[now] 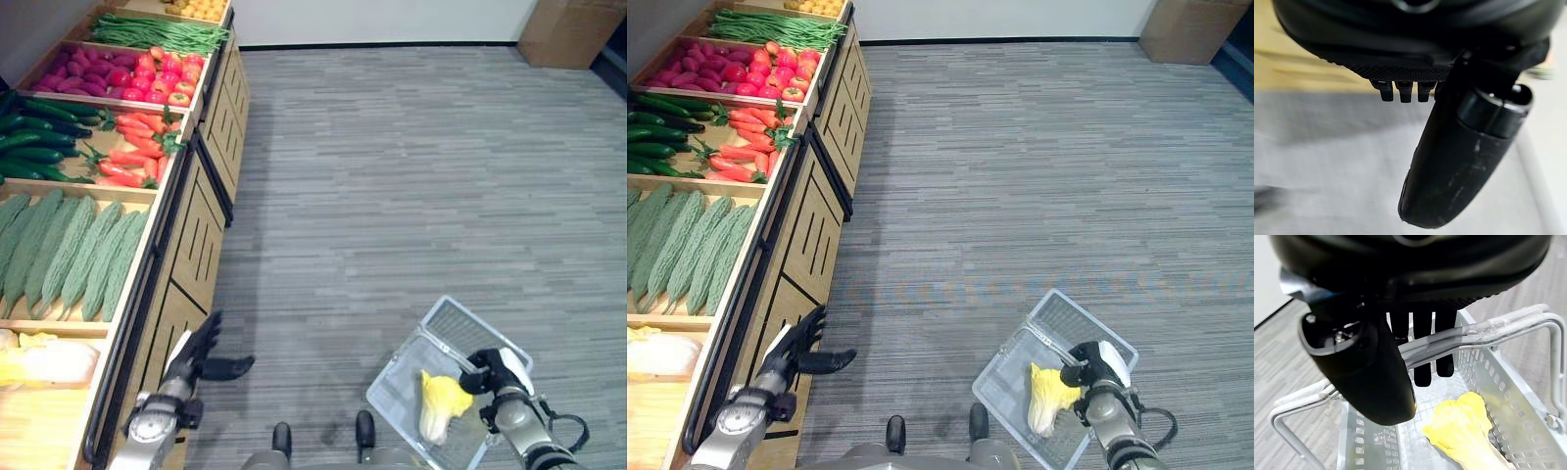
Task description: Get the vegetables into the basket
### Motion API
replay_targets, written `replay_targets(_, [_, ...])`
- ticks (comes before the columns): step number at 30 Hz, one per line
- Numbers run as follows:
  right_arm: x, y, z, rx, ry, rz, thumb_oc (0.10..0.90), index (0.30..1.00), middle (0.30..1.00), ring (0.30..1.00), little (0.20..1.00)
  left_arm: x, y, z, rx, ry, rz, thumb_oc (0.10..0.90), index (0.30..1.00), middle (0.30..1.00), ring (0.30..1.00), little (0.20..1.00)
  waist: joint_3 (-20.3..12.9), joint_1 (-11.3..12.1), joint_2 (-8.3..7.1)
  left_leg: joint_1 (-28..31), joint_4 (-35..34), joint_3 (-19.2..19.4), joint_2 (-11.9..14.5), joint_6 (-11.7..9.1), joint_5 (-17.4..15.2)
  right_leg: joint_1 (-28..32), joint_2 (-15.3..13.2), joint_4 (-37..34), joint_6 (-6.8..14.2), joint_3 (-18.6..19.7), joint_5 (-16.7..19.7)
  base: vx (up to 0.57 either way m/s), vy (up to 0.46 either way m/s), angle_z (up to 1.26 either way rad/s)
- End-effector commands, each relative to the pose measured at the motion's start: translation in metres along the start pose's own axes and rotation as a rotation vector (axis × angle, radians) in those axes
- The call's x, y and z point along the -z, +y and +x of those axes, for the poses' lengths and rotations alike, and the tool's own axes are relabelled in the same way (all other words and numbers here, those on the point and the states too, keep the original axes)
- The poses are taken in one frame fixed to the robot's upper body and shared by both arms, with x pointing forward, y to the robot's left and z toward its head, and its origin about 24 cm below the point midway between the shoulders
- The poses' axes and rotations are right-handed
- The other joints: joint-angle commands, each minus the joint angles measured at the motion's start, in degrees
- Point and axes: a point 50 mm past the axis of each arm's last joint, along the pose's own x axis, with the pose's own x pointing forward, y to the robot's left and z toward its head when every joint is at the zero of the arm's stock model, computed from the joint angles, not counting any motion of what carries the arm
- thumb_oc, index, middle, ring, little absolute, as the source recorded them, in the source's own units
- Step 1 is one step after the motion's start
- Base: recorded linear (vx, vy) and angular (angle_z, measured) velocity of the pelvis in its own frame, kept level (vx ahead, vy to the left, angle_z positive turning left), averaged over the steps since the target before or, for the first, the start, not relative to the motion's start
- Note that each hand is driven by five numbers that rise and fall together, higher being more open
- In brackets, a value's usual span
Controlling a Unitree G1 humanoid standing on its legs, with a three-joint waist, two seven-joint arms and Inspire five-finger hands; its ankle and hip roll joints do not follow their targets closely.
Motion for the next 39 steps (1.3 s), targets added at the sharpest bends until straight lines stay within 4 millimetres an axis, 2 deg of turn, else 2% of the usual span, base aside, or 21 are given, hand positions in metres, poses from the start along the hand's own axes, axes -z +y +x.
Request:
replay_targets(1, [-0.044, -0.036, 0.014, 0.137, -0.174, 0.100, 0.400, 0.300, 0.300, 0.300, 0.300, -0.036, 0.006, 0.012, -0.025, -0.137, 0.112, 0.900, 1.000, 1.000, 1.000, 1.000, -3.1, 0.2, -3.10, -1.4, 0.3, 0.7, 2.1, -3.0, -0.6, 2.9, -5.5, 0.3, 7.2, -0.5, -2.1, 0.00, 0.000, 0.00])
replay_targets(2, [-0.033, -0.031, 0.013, 0.118, -0.131, 0.101, 0.400, 0.300, 0.300, 0.300, 0.300, -0.016, 0.005, 0.013, -0.032, -0.045, 0.176, 0.900, 1.000, 1.000, 1.000, 1.000, -3.0, 0.1, -3.27, -1.5, 0.3, 0.8, 2.0, -2.9, -0.7, 2.7, -5.6, 0.3, 7.3, -0.4, -2.1, 0.00, 0.000, 0.00])
replay_targets(4, [-0.023, -0.026, 0.011, 0.106, -0.103, 0.104, 0.400, 0.300, 0.300, 0.300, 0.300, -0.003, 0.006, 0.011, -0.047, 0.011, 0.225, 0.900, 1.000, 1.000, 1.000, 1.000, -2.9, 0.1, -3.52, -1.5, 0.4, 1.0, 1.8, -2.8, -0.9, 2.6, -5.7, 0.3, 7.3, -0.3, -1.9, 0.00, 0.017, 0.00])
replay_targets(5, [-0.023, -0.026, 0.011, 0.106, -0.103, 0.104, 0.400, 0.300, 0.300, 0.300, 0.300, -0.003, 0.006, 0.011, -0.047, 0.011, 0.225, 0.900, 1.000, 1.000, 1.000, 1.000, -2.9, 0.1, -3.52, -1.5, 0.4, 1.0, 1.8, -2.8, -0.9, 2.6, -5.7, 0.3, 7.3, -0.3, -1.9, 0.00, 0.000, 0.00])
replay_targets(7, [-0.010, -0.022, 0.008, 0.091, -0.051, 0.106, 0.400, 0.300, 0.300, 0.300, 0.300, 0.016, 0.002, 0.008, -0.034, 0.100, 0.275, 0.900, 1.000, 1.000, 1.000, 1.000, -2.6, 0.0, -3.89, -1.8, 1.0, 1.1, 1.6, -2.6, -1.2, 2.7, -6.0, 0.3, 7.4, -0.1, -1.8, 0.00, 0.000, 0.00])
replay_targets(9, [-0.007, -0.021, 0.008, 0.088, -0.042, 0.105, 0.400, 0.300, 0.300, 0.300, 0.300, 0.023, 0.001, 0.006, -0.034, 0.126, 0.309, 0.900, 1.000, 1.000, 1.000, 1.000, -2.5, 0.0, -4.15, -1.9, 1.4, 1.2, 1.4, -2.5, -1.5, 2.8, -6.1, 0.3, 7.5, -0.1, -1.7, 0.00, 0.035, -0.03])
replay_targets(13, [-0.004, -0.033, 0.008, 0.120, -0.040, 0.110, 0.400, 0.300, 0.300, 0.300, 0.300, 0.036, 0.002, 0.001, -0.040, 0.191, 0.365, 0.900, 1.000, 1.000, 1.000, 1.000, -2.2, 0.0, -4.76, -2.6, 3.1, 1.4, 0.9, -2.1, -2.7, 2.6, -6.7, 0.6, 7.9, 0.1, -1.3, 0.01, 0.054, -0.04])
replay_targets(19, [-0.014, -0.040, 0.009, 0.140, -0.094, 0.108, 0.400, 0.300, 0.300, 0.300, 0.300, 0.043, 0.000, -0.001, -0.027, 0.215, 0.420, 0.900, 1.000, 1.000, 1.000, 1.000, -2.1, 0.0, -5.82, -2.6, 2.9, 1.9, 0.3, -1.5, -3.1, 1.5, -7.4, 0.9, 8.7, 0.7, -0.4, -0.01, 0.055, -0.04])
replay_targets(26, [-0.019, -0.042, 0.011, 0.147, -0.104, 0.098, 0.400, 0.300, 0.300, 0.300, 0.300, 0.038, -0.004, 0.002, -0.025, 0.198, 0.444, 0.900, 1.000, 1.000, 1.000, 1.000, -1.4, 0.3, -6.85, -3.7, 4.5, 1.8, -0.8, -0.5, -4.3, 0.6, -8.4, 2.2, 9.5, 1.2, 0.5, -0.02, 0.064, -0.04])
replay_targets(31, [-0.022, -0.051, 0.011, 0.173, -0.121, 0.091, 0.400, 0.300, 0.300, 0.300, 0.300, 0.034, -0.002, 0.004, -0.032, 0.196, 0.459, 0.900, 1.000, 1.000, 1.000, 1.000, -0.8, 0.0, -7.19, -4.3, 4.5, 1.2, -2.2, 0.5, -4.6, -1.2, -9.6, 5.7, 10.2, 2.0, 2.0, -0.01, 0.101, 0.05])
replay_targets(32, [-0.025, -0.058, 0.011, 0.194, -0.137, 0.087, 0.400, 0.300, 0.300, 0.300, 0.300, 0.033, 0.000, 0.005, -0.039, 0.194, 0.469, 0.900, 1.000, 1.000, 1.000, 1.000, -0.3, -0.1, -7.22, -4.4, 4.7, 0.9, -2.8, 1.0, -4.8, -2.2, -9.9, 8.2, 10.3, 2.4, 2.4, -0.03, 0.118, 0.05])
replay_targets(34, [-0.028, -0.060, 0.013, 0.203, -0.139, 0.087, 0.400, 0.300, 0.300, 0.300, 0.300, 0.029, 0.002, 0.007, -0.045, 0.182, 0.482, 0.900, 1.000, 1.000, 1.000, 1.000, 0.8, 0.2, -7.00, -4.4, 5.4, 1.2, -2.9, 1.6, -5.4, -3.9, -9.3, 12.6, 10.3, 2.4, 2.2, -0.03, 0.104, -0.09])
replay_targets(35, [-0.028, -0.060, 0.013, 0.203, -0.139, 0.087, 0.400, 0.300, 0.300, 0.300, 0.300, 0.029, 0.002, 0.007, -0.045, 0.182, 0.482, 0.900, 1.000, 1.000, 1.000, 1.000, 0.8, 0.2, -7.00, -4.4, 5.4, 1.2, -2.9, 1.6, -5.4, -3.9, -9.3, 12.6, 10.3, 2.4, 2.2, 0.07, 0.053, -0.11])
replay_targets(36, [-0.034, -0.061, 0.013, 0.203, -0.167, 0.094, 0.400, 0.300, 0.300, 0.300, 0.300, 0.025, 0.009, 0.009, -0.069, 0.181, 0.476, 0.900, 1.000, 1.000, 1.000, 1.000, 1.5, -0.3, -6.86, -3.6, 6.3, 1.1, -2.9, 1.7, -6.5, -5.9, -7.9, 13.7, 9.7, 2.6, 2.5, 0.07, 0.029, -0.02])
replay_targets(39, [-0.039, -0.064, 0.015, 0.212, -0.175, 0.100, 0.400, 0.300, 0.300, 0.300, 0.300, 0.021, 0.013, 0.011, -0.097, 0.177, 0.445, 0.900, 1.000, 1.000, 1.000, 1.000, 2.4, -0.7, -6.63, -2.4, 6.3, 0.9, -2.7, 1.4, -7.3, -8.4, -7.4, 10.8, 9.1, 1.4, 3.1, 0.11, -0.013, -0.03])
